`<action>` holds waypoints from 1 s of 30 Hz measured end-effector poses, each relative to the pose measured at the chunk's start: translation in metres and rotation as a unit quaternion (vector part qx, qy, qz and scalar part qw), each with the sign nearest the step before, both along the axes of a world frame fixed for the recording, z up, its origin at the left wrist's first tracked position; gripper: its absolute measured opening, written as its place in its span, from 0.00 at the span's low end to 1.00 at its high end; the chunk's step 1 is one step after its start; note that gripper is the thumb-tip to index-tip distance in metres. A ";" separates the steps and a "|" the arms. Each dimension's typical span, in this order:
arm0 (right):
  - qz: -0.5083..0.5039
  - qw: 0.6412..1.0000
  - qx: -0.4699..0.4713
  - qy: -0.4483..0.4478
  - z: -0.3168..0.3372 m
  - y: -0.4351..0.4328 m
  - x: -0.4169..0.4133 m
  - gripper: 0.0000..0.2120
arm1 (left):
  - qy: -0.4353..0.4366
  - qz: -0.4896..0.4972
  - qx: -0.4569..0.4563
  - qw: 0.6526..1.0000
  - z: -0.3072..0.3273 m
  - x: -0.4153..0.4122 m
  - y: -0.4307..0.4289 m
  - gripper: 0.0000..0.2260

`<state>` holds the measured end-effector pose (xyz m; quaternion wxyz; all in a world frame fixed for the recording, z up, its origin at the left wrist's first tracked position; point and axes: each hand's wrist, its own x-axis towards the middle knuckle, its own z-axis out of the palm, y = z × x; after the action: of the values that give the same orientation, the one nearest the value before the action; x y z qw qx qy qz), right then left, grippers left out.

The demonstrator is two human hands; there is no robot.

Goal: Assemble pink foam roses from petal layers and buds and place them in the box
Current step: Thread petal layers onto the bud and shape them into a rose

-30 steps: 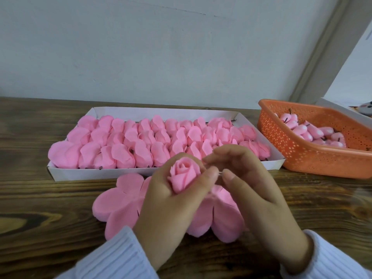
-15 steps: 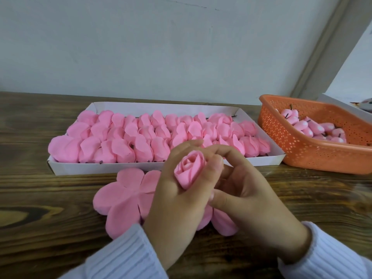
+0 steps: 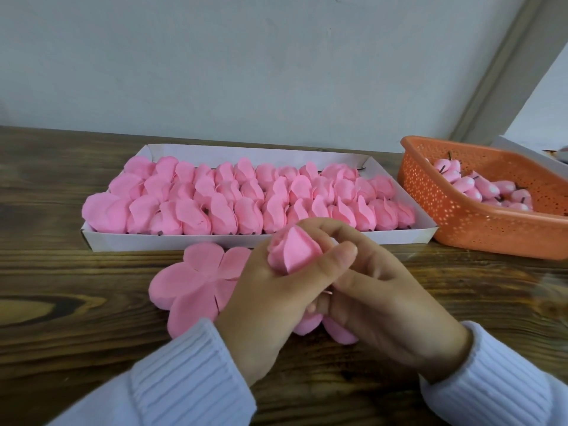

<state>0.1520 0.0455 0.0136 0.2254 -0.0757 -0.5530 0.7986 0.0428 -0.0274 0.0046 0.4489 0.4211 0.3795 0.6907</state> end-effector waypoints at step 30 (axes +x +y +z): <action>0.063 0.998 -0.016 -0.008 -0.004 -0.003 0.001 0.21 | 0.044 0.029 -0.033 0.998 0.008 0.001 -0.006 0.08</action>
<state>0.1531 0.0428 0.0100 0.1688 -0.0509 -0.5457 0.8192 0.0435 -0.0334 0.0122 0.4250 0.4254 0.4334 0.6712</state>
